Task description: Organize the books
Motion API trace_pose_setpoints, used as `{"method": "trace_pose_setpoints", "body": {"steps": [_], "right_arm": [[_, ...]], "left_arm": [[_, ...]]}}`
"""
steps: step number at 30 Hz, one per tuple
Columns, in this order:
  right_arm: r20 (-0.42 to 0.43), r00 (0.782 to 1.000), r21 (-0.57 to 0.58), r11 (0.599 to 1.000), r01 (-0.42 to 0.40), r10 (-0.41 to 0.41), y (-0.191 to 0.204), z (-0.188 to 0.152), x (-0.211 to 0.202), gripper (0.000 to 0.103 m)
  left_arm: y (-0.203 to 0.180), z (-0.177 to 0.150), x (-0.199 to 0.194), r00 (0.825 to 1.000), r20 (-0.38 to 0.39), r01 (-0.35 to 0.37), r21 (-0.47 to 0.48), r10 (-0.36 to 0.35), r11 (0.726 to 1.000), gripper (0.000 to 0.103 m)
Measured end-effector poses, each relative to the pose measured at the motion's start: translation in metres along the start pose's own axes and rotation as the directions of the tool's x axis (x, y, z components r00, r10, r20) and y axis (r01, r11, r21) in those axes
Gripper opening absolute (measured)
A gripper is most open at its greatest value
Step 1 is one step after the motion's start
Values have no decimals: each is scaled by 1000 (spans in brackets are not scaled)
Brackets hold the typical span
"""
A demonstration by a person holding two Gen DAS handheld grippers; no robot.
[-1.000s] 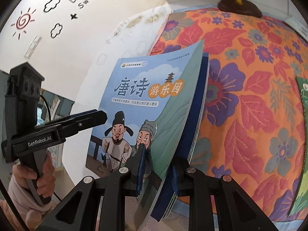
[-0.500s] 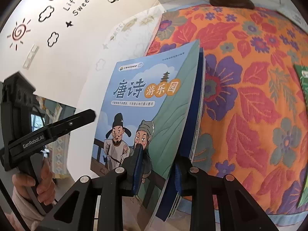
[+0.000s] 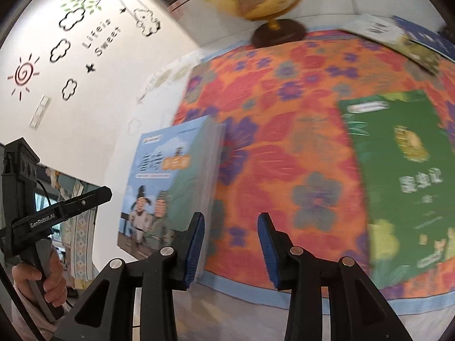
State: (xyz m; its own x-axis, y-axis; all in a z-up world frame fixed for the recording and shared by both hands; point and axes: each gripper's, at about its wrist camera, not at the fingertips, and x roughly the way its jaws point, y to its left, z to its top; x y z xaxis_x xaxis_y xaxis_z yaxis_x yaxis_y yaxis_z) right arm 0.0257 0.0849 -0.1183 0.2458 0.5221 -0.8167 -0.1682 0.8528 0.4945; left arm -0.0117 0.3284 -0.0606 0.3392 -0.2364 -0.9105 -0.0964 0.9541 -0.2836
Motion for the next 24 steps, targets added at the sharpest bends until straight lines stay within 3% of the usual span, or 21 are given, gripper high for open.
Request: {"method": "trace_pose_setpoints", "body": {"steps": [7,13,19,24], "right_arm": [[29,999,158,987,39,-44,-118,-9,-59,37],[90,996,203,979,7,-26,-205,-1,-99,37],[-11,994,150,983,-109,112,-251,21,-79,37],[-114,982,115,984,-138,151,-272,33,-56,37]], "left_arm": [[-116,-7,53,992,-101,88,125,-75,988,53],[-184,-15,116,965,-220,167,102,-141,981,53],[-213,-24,157,956,-264,148,48,-130,988,53],[-210,-23,159,957,-242,161,-6,-158,987,53]]}}
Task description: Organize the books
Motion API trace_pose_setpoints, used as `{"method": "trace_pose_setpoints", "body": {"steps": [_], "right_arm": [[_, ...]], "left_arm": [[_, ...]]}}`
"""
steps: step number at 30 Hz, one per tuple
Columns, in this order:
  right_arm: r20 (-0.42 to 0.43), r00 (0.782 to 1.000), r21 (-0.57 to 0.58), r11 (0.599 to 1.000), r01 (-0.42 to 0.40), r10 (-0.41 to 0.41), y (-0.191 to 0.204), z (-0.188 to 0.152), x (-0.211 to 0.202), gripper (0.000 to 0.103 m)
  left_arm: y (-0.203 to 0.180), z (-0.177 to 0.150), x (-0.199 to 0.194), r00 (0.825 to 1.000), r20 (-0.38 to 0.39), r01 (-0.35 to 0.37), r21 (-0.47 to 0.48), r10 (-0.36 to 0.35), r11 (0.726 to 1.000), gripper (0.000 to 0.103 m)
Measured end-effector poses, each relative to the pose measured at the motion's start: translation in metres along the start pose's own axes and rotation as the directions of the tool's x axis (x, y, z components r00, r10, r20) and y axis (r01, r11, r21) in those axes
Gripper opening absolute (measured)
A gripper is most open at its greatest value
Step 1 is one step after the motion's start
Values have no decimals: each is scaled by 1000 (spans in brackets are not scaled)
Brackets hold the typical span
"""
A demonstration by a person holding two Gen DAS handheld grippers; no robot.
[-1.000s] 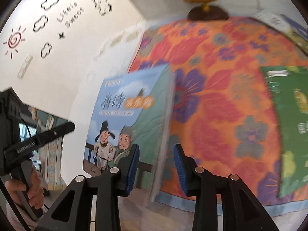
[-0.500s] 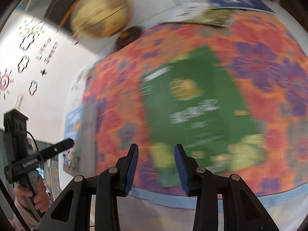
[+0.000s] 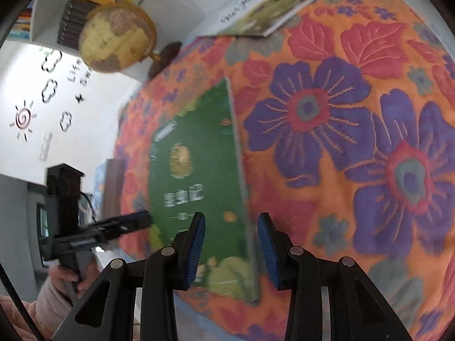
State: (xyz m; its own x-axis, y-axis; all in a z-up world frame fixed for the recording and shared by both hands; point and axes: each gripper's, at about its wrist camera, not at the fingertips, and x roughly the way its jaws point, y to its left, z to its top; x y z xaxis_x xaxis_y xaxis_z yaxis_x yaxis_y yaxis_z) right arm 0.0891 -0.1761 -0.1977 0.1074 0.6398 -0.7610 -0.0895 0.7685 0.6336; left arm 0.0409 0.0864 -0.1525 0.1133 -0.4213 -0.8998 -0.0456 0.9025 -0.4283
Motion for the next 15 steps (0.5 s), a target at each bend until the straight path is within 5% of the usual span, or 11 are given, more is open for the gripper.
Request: {"method": "trace_pose_setpoints", "body": {"steps": [8,15], "right_arm": [[-100,980,-34,983,-179,175,-18,20,14,37],[-127,957,-14,965,-263,259,-24,34,29,29]], "left_arm": [[17,13,3,985,-9,173,-30,-174,984,54],[15,28,7,971,-59,231,-23,-232,973,53]]}}
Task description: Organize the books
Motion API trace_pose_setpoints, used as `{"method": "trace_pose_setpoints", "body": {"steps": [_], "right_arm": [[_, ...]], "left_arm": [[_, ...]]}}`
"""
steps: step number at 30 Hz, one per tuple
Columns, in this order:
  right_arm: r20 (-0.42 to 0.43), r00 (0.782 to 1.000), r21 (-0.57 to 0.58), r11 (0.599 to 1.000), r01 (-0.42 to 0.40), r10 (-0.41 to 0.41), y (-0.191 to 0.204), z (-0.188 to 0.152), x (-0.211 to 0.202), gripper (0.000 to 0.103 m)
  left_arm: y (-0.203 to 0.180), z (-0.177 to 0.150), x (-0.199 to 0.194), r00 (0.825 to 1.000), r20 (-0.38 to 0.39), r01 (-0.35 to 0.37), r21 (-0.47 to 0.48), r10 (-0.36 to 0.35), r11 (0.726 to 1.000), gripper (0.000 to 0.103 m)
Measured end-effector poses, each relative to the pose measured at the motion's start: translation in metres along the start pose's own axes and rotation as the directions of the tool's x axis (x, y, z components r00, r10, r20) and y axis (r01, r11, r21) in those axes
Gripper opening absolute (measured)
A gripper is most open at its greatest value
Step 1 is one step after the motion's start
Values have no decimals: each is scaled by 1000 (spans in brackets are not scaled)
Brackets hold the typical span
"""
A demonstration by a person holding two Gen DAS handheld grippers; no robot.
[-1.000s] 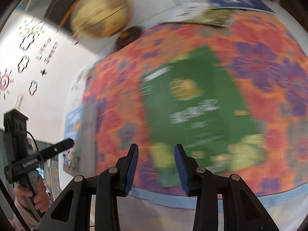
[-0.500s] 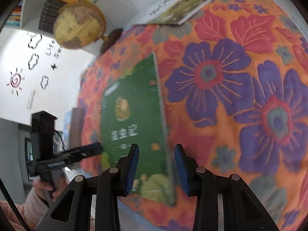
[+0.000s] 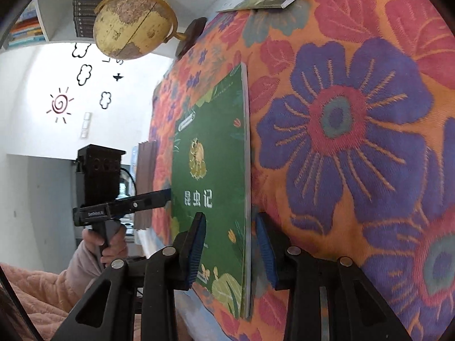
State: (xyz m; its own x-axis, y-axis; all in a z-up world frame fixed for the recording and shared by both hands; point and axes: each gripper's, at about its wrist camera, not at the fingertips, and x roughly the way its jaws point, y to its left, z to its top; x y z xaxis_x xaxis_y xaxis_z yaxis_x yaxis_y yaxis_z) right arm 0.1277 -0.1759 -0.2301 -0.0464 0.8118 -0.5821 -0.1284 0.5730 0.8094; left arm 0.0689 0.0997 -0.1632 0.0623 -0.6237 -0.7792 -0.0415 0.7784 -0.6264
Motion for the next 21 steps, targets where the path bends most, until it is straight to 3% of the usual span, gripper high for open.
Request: {"method": "trace_pose_setpoints", "body": {"steps": [3,5,6,8,13,15,17,21], "right_arm": [[4,1000,-6,1000,-6,6,1,7,5,24],[15,1000,16,1000,-1,1,-3,9,7,11],[21,1000,31,1000,-2,2,-5,9,7,9],[44,999,35,999,2,-3,-5,6,6,10],[68,992,-1,994,110,-110,17,6,8,11],[79,988,-16,991,135,-134,28,5,5,11],[96,990,-36,993,109,-105,40,2,1,11],[101,975,-156,965,212,-198,81,-12,4,11]], "left_arm": [[-3,4,3,999,-21,-34,-2,34,999,48],[-7,8,6,998,-28,-49,-10,49,999,47],[-8,8,7,998,-29,-61,-15,61,998,46],[-10,7,7,996,-21,-85,-4,85,996,44],[-26,4,11,982,5,-190,65,190,980,38],[-37,0,12,966,26,-259,140,258,956,38],[-46,-3,11,954,36,-299,176,297,938,38],[-50,-6,5,965,15,-260,169,261,951,38]]}}
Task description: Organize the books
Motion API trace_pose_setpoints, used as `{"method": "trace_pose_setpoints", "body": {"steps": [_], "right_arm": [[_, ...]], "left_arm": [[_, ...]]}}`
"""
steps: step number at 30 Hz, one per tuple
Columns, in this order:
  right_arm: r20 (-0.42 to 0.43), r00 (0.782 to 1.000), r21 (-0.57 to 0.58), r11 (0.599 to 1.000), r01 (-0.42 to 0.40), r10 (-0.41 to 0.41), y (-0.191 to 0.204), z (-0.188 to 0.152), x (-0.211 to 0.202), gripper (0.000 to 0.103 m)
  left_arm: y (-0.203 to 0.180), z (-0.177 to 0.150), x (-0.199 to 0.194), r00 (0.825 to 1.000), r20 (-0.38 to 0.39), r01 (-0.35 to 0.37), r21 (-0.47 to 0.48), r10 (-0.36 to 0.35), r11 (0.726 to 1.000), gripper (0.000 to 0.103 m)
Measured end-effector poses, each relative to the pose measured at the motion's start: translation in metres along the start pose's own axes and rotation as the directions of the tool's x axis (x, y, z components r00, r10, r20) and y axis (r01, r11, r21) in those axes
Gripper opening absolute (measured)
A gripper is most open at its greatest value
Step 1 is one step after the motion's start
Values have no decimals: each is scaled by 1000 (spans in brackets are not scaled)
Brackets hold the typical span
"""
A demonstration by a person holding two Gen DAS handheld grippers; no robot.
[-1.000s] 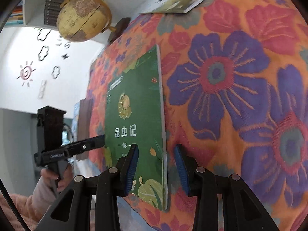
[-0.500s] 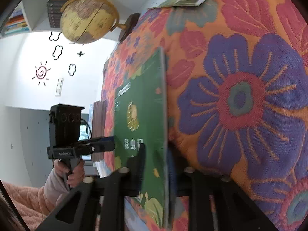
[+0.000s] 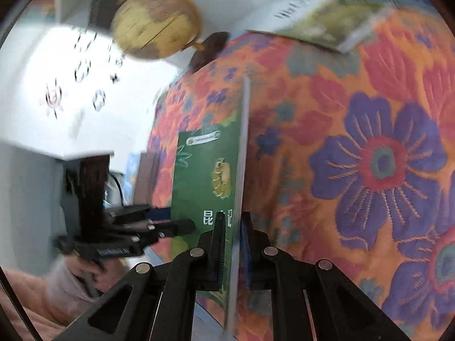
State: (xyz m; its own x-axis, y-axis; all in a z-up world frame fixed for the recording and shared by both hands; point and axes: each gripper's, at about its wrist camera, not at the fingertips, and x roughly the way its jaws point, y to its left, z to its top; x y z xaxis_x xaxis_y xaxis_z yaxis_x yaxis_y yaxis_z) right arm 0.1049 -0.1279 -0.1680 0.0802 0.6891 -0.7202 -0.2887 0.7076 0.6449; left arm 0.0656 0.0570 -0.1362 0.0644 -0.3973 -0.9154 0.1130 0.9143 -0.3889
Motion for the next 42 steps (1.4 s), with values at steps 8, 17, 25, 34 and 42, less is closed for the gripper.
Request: {"method": "trace_pose_setpoints", "body": {"steps": [8,17,25,34,42], "right_arm": [[9,1000,-1,1000,2,-2,29,-29,-5,11],[83,996,21,1000,18,-20,69,-33,-12,11],[122,992,19,999,29,-31,105,-35,-10,11],[140,990,-9,1000,22,-20,146,-34,5,12],[138,990,-41,999,5,1,178,-27,29,12]], "left_arm": [[5,-9,-28,1000,11,5,43,-6,999,38],[8,-16,-49,1000,13,11,91,-12,996,39],[18,-21,-77,998,57,29,106,-35,994,40],[48,-32,-106,994,106,27,92,-37,995,40],[85,-46,-129,990,136,22,55,-30,998,40]]}}
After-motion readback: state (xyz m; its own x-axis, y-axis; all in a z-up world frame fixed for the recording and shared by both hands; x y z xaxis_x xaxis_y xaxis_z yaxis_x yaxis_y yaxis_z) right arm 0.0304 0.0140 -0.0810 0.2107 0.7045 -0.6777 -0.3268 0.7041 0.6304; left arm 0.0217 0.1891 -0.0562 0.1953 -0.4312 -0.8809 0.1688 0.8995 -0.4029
